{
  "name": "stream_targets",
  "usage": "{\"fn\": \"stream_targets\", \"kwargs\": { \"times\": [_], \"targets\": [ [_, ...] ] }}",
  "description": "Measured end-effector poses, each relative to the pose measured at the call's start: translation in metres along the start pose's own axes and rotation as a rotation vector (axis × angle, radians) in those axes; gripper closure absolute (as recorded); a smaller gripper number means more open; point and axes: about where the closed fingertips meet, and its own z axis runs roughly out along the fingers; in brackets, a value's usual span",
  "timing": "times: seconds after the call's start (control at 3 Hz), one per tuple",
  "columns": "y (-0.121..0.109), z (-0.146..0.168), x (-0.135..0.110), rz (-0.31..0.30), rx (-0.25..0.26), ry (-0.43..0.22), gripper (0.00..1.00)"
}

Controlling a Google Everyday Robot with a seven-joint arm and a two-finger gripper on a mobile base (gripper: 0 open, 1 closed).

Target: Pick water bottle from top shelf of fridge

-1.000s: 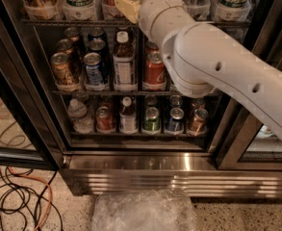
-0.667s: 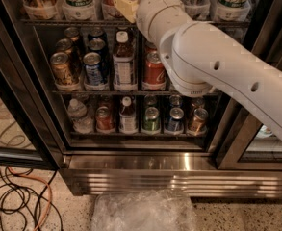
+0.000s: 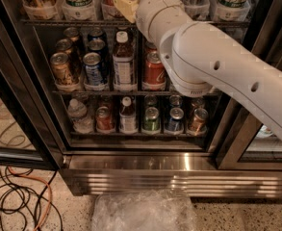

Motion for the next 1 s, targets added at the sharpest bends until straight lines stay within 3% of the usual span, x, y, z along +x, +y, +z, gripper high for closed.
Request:
{"fn": "stream_targets", "kwargs": {
  "times": [0.33, 1.0],
  "targets": [
    [0.0000, 0.0000, 0.0000, 0.000, 0.000, 0.000, 0.52],
    [0.0001, 0.0000, -0.0001, 0.000, 0.000, 0.000, 1.00]
  ]
}}
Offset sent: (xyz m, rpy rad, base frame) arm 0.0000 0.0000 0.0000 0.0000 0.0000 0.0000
